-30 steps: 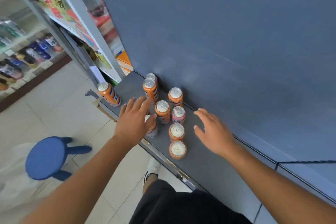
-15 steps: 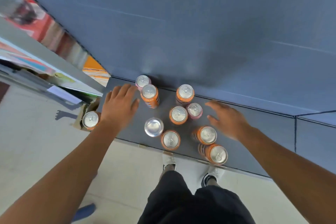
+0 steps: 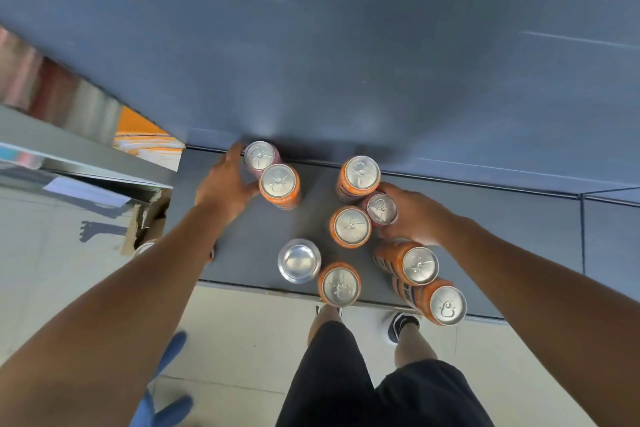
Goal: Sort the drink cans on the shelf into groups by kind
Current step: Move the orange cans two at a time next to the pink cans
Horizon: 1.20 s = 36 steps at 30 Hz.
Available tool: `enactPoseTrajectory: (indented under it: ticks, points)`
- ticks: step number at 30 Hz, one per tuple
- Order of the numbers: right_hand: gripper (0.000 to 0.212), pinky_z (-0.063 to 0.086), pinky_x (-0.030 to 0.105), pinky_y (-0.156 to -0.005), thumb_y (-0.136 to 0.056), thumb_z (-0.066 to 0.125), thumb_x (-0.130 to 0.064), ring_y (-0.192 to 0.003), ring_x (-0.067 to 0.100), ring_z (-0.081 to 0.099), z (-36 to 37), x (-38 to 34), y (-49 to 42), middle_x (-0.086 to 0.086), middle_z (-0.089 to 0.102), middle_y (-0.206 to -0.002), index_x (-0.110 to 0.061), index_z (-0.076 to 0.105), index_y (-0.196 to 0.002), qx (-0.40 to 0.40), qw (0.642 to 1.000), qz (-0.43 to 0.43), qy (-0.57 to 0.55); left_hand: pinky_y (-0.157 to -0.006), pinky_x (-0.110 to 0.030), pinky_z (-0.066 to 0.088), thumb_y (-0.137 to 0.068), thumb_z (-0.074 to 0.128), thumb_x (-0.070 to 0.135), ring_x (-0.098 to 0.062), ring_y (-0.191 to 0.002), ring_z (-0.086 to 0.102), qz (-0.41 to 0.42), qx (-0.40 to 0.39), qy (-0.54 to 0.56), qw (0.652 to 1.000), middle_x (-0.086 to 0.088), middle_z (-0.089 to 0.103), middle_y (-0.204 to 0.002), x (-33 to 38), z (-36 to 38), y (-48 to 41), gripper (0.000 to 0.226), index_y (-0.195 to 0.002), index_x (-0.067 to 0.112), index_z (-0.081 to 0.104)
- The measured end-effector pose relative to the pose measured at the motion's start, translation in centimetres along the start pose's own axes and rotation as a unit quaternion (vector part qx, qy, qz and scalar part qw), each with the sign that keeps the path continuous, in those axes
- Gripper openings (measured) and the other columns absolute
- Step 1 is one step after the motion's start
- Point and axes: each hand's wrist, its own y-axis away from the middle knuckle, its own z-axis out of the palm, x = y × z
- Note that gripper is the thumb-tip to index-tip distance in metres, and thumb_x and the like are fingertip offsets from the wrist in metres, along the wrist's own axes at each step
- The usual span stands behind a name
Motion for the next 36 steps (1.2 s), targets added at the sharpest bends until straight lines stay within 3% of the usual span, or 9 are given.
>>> enactPoseTrajectory:
  ticks: [6,10,13,17,21,24,28,31,36]
  points:
    - [0.085,0.053,0.044,-0.089,-0.058,0.083,-0.044,-0.103,0.021,0.063,-0.3,0.0,-0.1,-0.010,0.066,-0.118,-0.048,0.040,-0.131,0.012,1.000,-0.010,-0.012,-0.081,-0.030,0.039,-0.073,0.084,0.017,-0.026,-0.101,0.058,0.039,-0.010,0.116,0.992,0.001,0.064,-0.108,-0.3,0.8,-1.6,0.058,-0.121,0.025,0.052]
    - [0.078,0.053,0.042,-0.090,-0.058,0.087,-0.043,-0.103,0.018,0.062,-0.4,0.3,0.4,-0.012,0.066,-0.116,-0.043,0.048,-0.126,0.034,0.998,-0.002,-0.058,-0.089,-0.032,0.042,-0.062,0.092,0.015,-0.026,-0.107,0.059,0.016,-0.035,0.187,0.982,0.002,0.063,-0.108,-1.3,0.8,-1.8,0.073,-0.120,0.027,0.049]
    - [0.070,0.052,0.038,-0.088,-0.061,0.088,-0.038,-0.100,0.017,0.062,-0.9,0.1,1.4,-0.011,0.066,-0.111,-0.040,0.053,-0.121,0.060,0.994,0.004,-0.096,-0.095,-0.033,0.043,-0.046,0.091,0.034,-0.021,-0.108,0.060,0.003,-0.034,0.231,0.972,0.006,0.063,-0.108,-2.1,0.4,-1.1,0.082,-0.115,0.035,0.046]
    - [0.065,0.047,0.029,-0.080,-0.062,0.088,-0.029,-0.096,0.015,0.061,-2.1,-0.7,3.2,-0.012,0.066,-0.105,-0.037,0.055,-0.118,0.110,0.984,0.006,-0.143,-0.099,-0.032,0.044,-0.049,0.095,0.028,-0.019,-0.113,0.061,-0.029,0.004,0.284,0.958,0.007,0.065,-0.114,-2.3,-1.3,0.7,0.081,-0.116,0.031,0.049]
    - [0.060,0.043,0.017,-0.070,-0.064,0.089,-0.024,-0.091,0.000,0.061,-3.5,-1.9,5.9,-0.018,0.066,-0.098,-0.035,0.057,-0.113,0.159,0.968,-0.004,-0.195,-0.101,-0.044,0.051,-0.039,0.092,0.041,-0.014,-0.108,0.066,-0.032,0.054,0.368,0.928,0.006,0.069,-0.115,-1.6,-4.2,3.5,0.088,-0.118,0.027,0.054]
    - [0.060,0.049,0.022,-0.078,-0.063,0.090,-0.022,-0.095,0.002,0.063,-4.5,-2.5,8.0,-0.017,0.068,-0.102,-0.035,0.059,-0.112,0.199,0.946,-0.002,-0.256,-0.096,-0.038,0.053,-0.043,0.092,0.034,-0.014,-0.108,0.067,-0.012,0.089,0.424,0.901,0.004,0.070,-0.117,0.0,-6.5,5.9,0.086,-0.120,0.025,0.054]
    - [0.060,0.046,0.015,-0.070,-0.063,0.091,-0.017,-0.088,-0.003,0.063,-5.9,-3.5,10.9,-0.018,0.065,-0.099,-0.035,0.054,-0.107,0.243,0.915,-0.007,-0.321,-0.083,-0.023,0.053,-0.063,0.089,0.006,-0.009,-0.101,0.068,0.029,0.098,0.498,0.861,-0.001,0.070,-0.117,3.1,-9.1,8.7,0.066,-0.116,0.025,0.054]
    - [0.061,0.046,0.008,-0.063,-0.065,0.090,-0.012,-0.084,-0.008,0.062,-7.1,-3.9,13.1,-0.015,0.065,-0.101,-0.029,0.055,-0.112,0.259,0.891,-0.023,-0.372,-0.076,-0.023,0.055,-0.061,0.086,0.019,-0.009,-0.093,0.069,0.047,0.075,0.545,0.834,0.005,0.074,-0.104,5.7,-10.4,10.5,0.059,-0.113,0.022,0.058]
    - [0.056,0.052,0.023,-0.073,-0.062,0.081,-0.032,-0.086,0.005,0.069,-8.0,-4.5,16.1,-0.004,0.072,-0.098,-0.021,0.062,-0.113,0.280,0.819,-0.038,-0.500,-0.072,-0.032,0.058,-0.071,0.075,0.028,-0.015,-0.087,0.070,0.055,-0.034,0.625,0.778,-0.002,0.072,-0.099,10.6,-10.2,13.2,0.047,-0.114,0.014,0.063]
